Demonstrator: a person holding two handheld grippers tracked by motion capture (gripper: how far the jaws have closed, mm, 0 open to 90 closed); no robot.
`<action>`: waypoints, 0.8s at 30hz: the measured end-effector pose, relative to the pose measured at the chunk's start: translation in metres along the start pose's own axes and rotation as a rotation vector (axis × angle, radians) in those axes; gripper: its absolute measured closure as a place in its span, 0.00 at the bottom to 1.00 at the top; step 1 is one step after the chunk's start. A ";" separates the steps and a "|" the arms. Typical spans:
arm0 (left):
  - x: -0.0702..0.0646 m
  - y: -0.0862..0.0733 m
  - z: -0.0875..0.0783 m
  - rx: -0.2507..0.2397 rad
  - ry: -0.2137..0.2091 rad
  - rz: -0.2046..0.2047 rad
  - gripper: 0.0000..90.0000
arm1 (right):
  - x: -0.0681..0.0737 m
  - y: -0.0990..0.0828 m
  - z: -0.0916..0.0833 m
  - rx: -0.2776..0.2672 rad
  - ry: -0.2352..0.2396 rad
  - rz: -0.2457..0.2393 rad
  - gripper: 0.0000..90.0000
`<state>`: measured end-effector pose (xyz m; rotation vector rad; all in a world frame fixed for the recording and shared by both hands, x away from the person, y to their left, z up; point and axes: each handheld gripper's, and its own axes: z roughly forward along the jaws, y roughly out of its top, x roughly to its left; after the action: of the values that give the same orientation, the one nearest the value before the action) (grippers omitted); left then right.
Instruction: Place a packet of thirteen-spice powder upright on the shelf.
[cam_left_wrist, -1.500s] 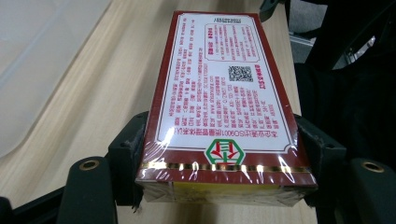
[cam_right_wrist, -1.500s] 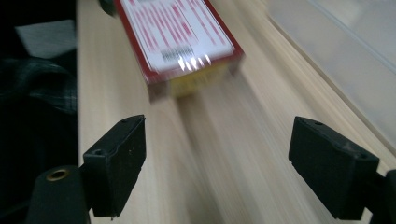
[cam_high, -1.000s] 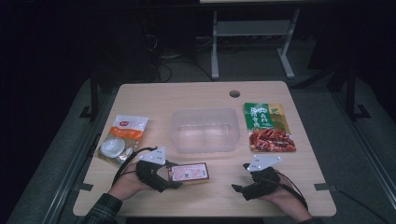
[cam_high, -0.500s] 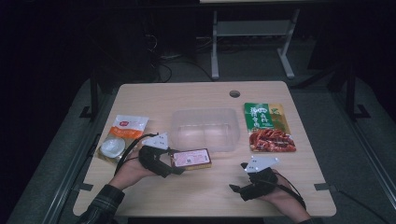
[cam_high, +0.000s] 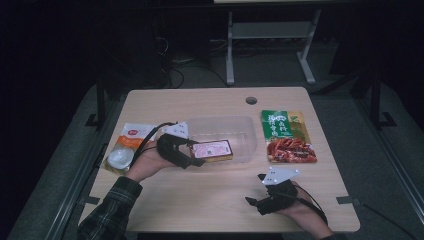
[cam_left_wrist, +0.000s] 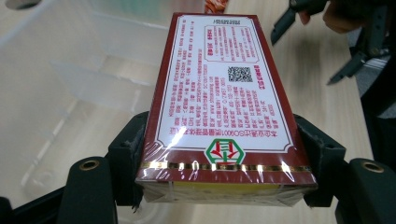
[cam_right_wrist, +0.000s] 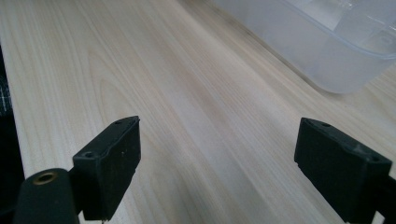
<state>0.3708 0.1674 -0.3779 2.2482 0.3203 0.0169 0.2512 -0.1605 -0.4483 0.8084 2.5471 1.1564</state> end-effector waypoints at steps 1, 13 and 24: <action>0.002 0.002 0.001 0.003 -0.001 0.002 0.35 | 0.000 0.000 0.000 0.000 0.000 0.000 0.16; 0.025 0.041 0.019 0.049 0.009 0.033 0.35 | 0.001 0.000 -0.001 -0.007 -0.001 -0.003 0.16; 0.046 0.065 0.044 0.110 0.007 0.042 0.35 | 0.002 0.001 0.000 -0.014 0.009 -0.016 0.16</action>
<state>0.4346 0.1057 -0.3612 2.3640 0.2832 0.0297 0.2498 -0.1585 -0.4477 0.7797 2.5450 1.1748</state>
